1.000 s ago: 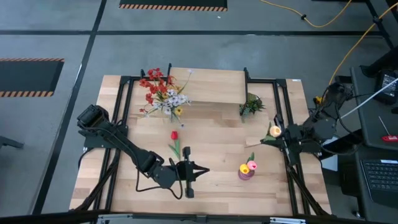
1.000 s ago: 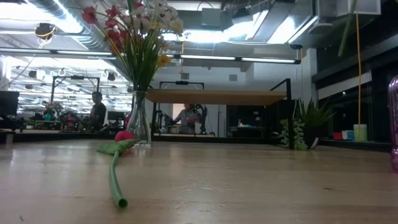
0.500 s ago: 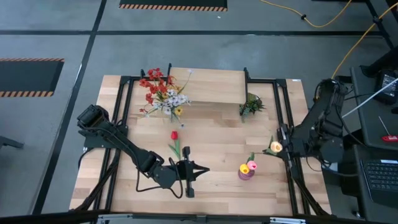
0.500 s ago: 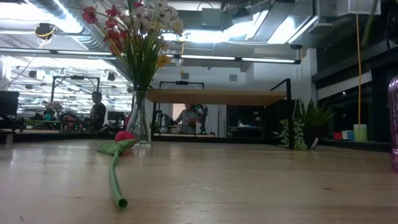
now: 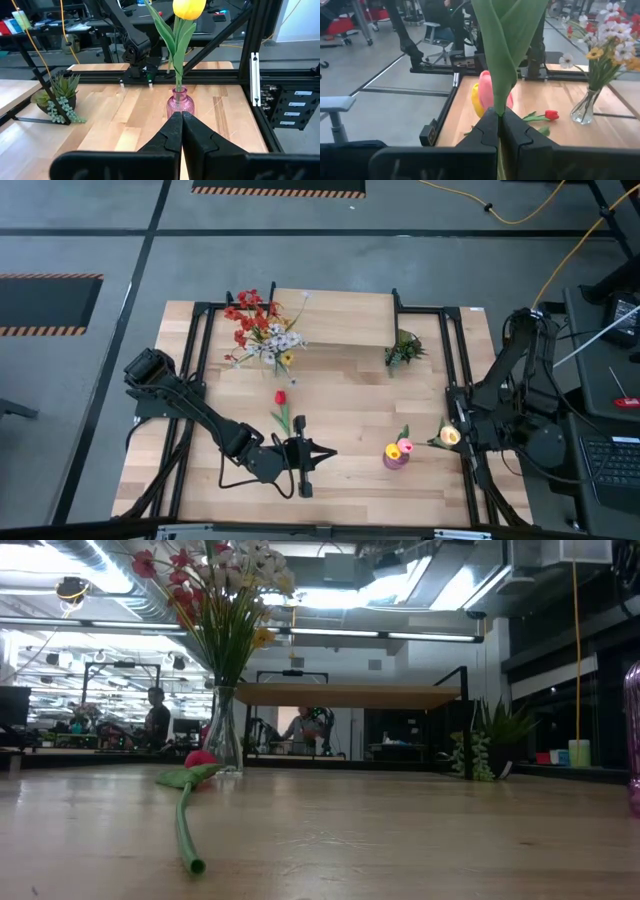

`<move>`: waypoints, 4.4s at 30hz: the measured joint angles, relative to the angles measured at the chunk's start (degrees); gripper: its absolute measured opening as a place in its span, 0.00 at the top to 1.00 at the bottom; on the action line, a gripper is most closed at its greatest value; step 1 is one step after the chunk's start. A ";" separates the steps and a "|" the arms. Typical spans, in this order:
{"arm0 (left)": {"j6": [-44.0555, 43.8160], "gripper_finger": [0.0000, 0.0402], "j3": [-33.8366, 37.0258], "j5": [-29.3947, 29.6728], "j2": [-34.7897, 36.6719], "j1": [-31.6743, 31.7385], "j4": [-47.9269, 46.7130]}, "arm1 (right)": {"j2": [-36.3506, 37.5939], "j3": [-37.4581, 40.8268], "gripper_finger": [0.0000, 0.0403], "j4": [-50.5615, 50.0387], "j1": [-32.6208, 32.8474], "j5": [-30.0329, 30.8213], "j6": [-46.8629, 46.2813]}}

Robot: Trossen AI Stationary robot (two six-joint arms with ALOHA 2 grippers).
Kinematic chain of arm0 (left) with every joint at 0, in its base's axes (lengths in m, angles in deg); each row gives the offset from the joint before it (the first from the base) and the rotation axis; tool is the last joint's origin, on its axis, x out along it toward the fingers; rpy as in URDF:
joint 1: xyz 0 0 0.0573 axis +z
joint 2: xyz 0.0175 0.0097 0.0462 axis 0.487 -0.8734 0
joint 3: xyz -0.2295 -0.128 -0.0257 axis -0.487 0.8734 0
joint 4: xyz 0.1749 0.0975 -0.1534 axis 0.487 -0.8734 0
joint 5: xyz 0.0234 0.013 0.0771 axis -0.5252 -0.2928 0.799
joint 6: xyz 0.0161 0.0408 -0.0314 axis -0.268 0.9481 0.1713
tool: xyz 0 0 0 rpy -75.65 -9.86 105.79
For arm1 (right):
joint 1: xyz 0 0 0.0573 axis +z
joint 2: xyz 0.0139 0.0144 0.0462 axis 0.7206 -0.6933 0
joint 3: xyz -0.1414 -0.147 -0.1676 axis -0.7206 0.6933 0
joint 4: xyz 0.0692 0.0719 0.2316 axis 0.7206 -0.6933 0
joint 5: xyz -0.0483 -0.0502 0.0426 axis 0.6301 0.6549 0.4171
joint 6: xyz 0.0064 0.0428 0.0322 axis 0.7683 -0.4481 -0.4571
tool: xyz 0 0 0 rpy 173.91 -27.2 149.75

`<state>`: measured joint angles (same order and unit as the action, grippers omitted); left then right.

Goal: Pick and place flowers into a vace then onto a shelf
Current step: Put the white flower into the purple vase

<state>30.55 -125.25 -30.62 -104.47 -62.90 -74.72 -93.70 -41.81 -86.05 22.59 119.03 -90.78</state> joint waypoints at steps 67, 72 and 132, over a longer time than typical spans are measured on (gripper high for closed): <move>0.00 0.98 0.00 -0.04 0.00 0.01 0.00 | -11.77 0.50 1.00 -11.62 -0.96 10.15 -23.70; 0.00 0.99 0.00 -0.04 0.00 0.01 0.00 | -12.20 0.50 1.00 -16.27 -2.49 10.22 -28.67; -0.04 0.99 0.00 -0.70 0.00 0.01 -0.02 | -22.81 0.50 0.65 -28.56 -2.96 2.04 -41.22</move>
<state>30.50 -125.25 -31.32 -104.47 -62.89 -74.74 -116.51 -41.31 -114.61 19.63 121.07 -132.01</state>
